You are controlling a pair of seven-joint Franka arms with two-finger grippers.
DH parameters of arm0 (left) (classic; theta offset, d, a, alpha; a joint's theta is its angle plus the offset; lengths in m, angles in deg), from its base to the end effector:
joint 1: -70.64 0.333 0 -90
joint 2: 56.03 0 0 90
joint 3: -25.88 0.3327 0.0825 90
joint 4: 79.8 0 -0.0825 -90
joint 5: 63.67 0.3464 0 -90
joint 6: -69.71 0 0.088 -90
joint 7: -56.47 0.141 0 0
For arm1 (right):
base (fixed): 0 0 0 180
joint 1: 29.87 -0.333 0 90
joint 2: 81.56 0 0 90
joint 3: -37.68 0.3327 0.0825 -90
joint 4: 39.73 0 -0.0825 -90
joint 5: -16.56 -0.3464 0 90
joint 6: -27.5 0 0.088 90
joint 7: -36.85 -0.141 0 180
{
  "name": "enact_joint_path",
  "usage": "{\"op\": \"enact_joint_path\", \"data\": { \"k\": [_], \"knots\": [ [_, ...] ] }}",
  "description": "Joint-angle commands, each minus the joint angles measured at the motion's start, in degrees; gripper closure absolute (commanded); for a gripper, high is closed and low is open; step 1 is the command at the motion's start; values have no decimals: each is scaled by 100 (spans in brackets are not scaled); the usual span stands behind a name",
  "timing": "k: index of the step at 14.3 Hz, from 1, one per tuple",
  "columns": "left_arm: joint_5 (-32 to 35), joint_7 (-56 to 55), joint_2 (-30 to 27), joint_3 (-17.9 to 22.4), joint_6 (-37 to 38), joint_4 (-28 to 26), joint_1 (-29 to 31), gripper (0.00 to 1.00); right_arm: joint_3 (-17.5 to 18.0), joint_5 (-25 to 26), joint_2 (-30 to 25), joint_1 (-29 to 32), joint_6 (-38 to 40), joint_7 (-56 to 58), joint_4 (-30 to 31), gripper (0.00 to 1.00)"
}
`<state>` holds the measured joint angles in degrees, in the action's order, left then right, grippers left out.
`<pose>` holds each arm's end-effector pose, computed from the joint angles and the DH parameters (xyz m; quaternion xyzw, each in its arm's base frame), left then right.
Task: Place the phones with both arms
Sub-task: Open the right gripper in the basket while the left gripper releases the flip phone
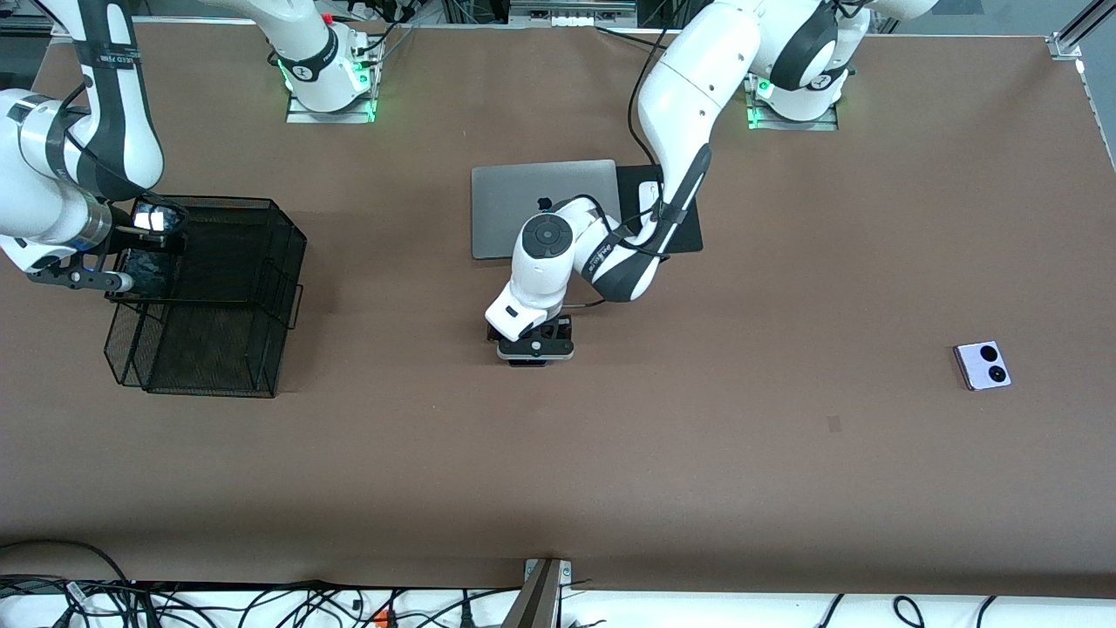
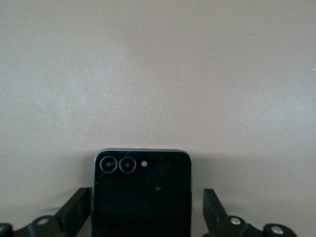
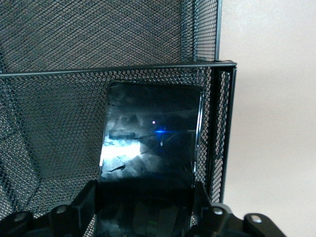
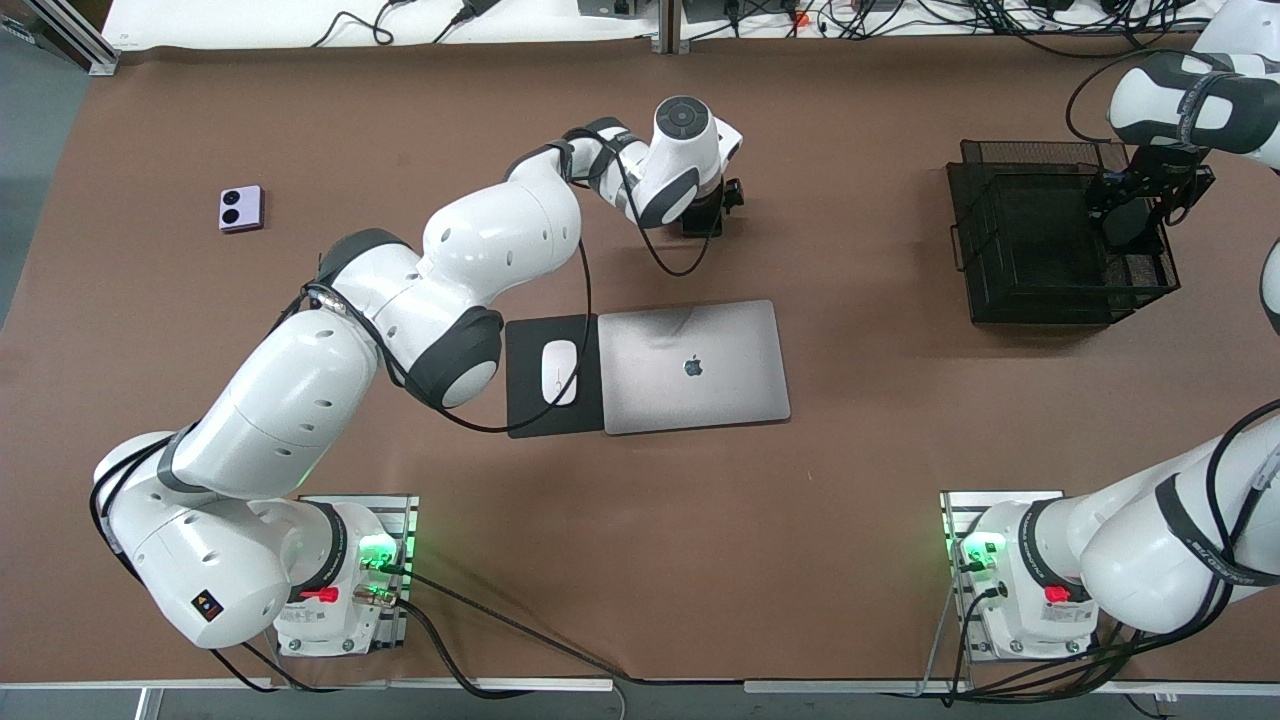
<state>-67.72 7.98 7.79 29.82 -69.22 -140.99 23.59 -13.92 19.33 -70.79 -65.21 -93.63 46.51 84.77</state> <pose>0.5587 -0.5523 0.1599 0.9914 0.0474 0.0867 0.0863 0.4781 -0.1387 0.3338 0.9907 -0.0450 -0.1071 0.0707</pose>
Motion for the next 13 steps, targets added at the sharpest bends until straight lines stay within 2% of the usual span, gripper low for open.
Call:
{"op": "enact_joint_path", "data": {
  "k": [1,3,8,13],
  "knots": [
    [-17,-240,131,212,-63,187,-173,0,-17,-119,4,-8,-25,28,-48,1],
    [-17,-213,8,239,68,187,-147,0,-8,-119,4,-25,10,28,-101,1],
    [-8,-135,-352,362,946,213,-85,0,27,-119,-13,-96,158,10,-408,0],
    [-70,944,-932,327,1929,134,406,0,36,-267,22,-280,1511,-60,-1611,0]
  ]
}}
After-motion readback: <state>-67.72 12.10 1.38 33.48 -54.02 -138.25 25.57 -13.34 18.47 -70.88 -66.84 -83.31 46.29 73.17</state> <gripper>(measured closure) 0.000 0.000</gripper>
